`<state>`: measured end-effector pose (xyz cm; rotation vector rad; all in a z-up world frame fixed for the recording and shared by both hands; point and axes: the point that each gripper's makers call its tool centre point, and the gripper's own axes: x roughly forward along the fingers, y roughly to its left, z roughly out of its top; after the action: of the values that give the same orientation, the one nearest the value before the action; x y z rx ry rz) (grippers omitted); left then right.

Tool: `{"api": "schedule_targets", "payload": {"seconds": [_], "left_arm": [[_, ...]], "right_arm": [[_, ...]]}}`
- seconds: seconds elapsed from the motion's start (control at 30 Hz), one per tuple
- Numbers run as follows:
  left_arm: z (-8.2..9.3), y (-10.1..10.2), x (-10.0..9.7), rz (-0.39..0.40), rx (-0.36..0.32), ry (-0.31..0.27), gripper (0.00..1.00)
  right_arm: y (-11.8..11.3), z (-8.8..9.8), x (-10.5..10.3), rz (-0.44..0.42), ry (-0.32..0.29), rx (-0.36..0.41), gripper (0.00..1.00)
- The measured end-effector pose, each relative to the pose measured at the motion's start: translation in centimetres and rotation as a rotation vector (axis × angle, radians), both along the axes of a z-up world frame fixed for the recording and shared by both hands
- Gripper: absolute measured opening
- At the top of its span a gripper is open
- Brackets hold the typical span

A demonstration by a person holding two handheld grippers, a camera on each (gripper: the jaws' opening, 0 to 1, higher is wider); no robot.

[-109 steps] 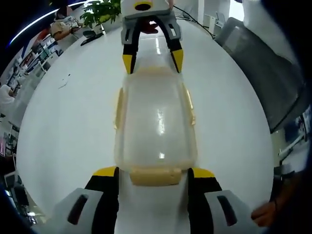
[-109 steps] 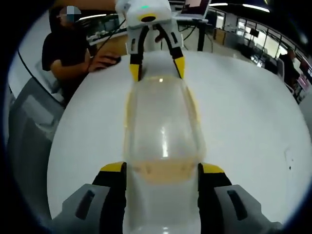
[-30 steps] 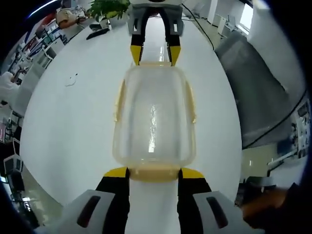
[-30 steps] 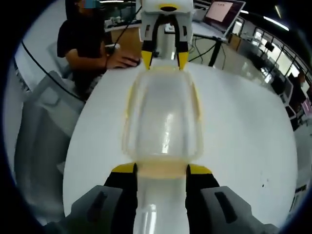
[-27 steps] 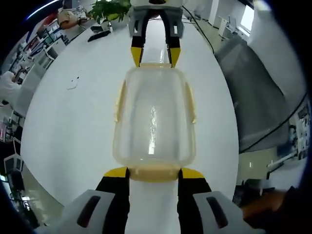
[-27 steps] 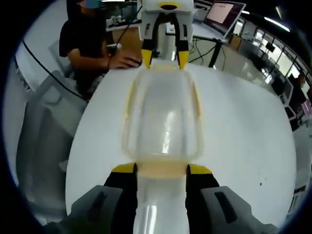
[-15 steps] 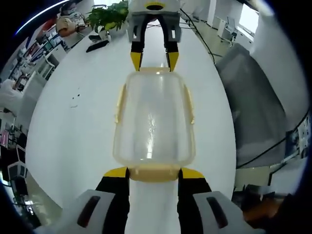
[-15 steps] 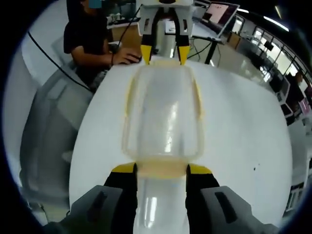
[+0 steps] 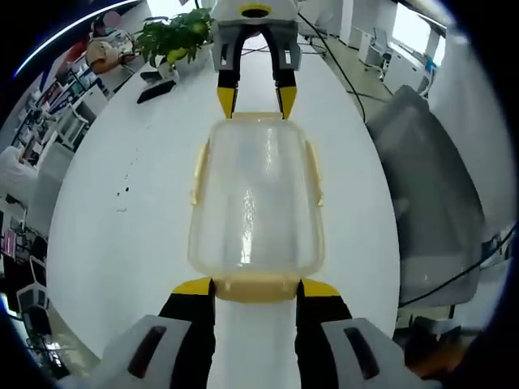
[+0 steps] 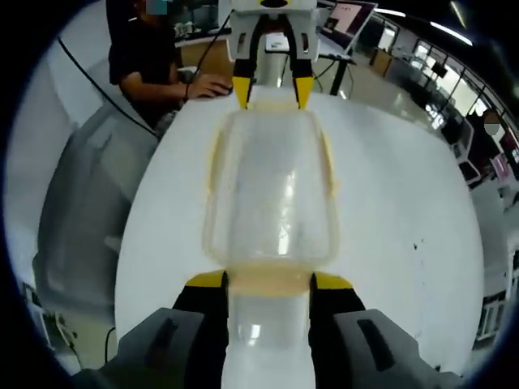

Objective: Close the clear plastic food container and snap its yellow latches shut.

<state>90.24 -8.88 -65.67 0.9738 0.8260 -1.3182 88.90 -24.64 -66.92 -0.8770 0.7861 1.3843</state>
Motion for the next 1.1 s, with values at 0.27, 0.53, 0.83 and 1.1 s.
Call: {"api": "schedule_targets", "payload": {"seconds": [0.27, 0.53, 0.83, 1.1], "left_arm": [[-0.9, -3.1, 0.3, -0.011, -0.016, -0.018, 0.32], [-2.0, -6.1, 0.6, -0.035, -0.034, -0.015, 0.32], [-3.0, -8.4, 1.2, -0.043, -0.047, -0.019, 0.32], [-3.9, -10.0, 1.6, -0.049, -0.055, -0.016, 0.32]], "right_arm": [[-3.1, -0.6, 0.0, -0.004, -0.001, -0.014, 0.34], [-5.9, -1.2, -0.2, -0.023, 0.01, -0.04, 0.35], [-8.3, -2.0, 0.4, -0.036, 0.014, -0.062, 0.35], [-9.8, -2.9, 0.8, -0.043, 0.024, -0.08, 0.35]]}}
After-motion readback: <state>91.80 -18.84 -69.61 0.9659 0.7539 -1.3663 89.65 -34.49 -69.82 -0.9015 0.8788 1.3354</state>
